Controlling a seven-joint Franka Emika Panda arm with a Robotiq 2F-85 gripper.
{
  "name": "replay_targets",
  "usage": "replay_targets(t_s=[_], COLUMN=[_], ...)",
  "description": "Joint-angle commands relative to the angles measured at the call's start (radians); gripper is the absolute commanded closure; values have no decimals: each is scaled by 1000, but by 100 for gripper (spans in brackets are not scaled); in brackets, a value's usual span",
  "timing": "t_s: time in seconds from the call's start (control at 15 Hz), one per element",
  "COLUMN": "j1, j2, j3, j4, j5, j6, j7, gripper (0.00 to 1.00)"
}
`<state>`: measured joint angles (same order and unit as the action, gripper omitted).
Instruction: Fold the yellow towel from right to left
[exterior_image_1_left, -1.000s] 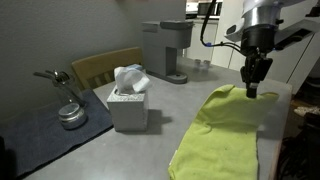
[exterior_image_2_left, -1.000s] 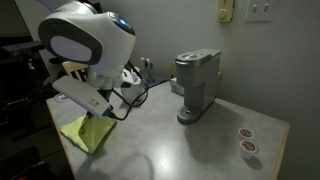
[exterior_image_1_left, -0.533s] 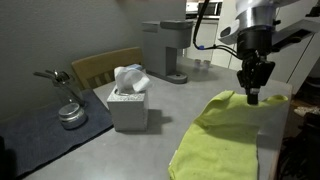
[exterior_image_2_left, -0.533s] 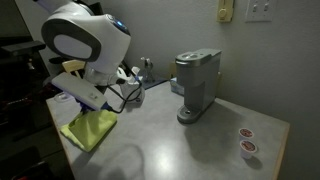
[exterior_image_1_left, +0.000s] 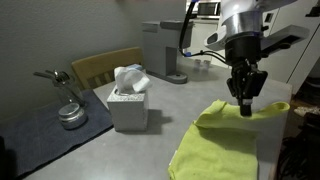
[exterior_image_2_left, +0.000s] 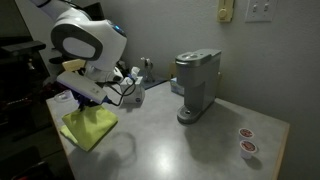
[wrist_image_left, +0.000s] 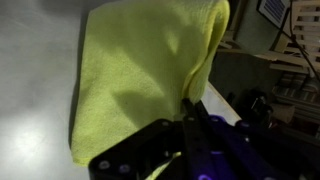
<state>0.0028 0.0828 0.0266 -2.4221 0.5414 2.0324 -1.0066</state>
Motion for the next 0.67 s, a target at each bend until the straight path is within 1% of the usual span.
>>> replay_targets(t_s=[0.0,0.33,0.6], j1=[17,39,43], j2=[54,114,177], j3=[31,73,100], j4=[56,121,168], j5=[17,5,9], j6=[-5,-9,-14], j7=[21,55,65], gripper=[99,99,99])
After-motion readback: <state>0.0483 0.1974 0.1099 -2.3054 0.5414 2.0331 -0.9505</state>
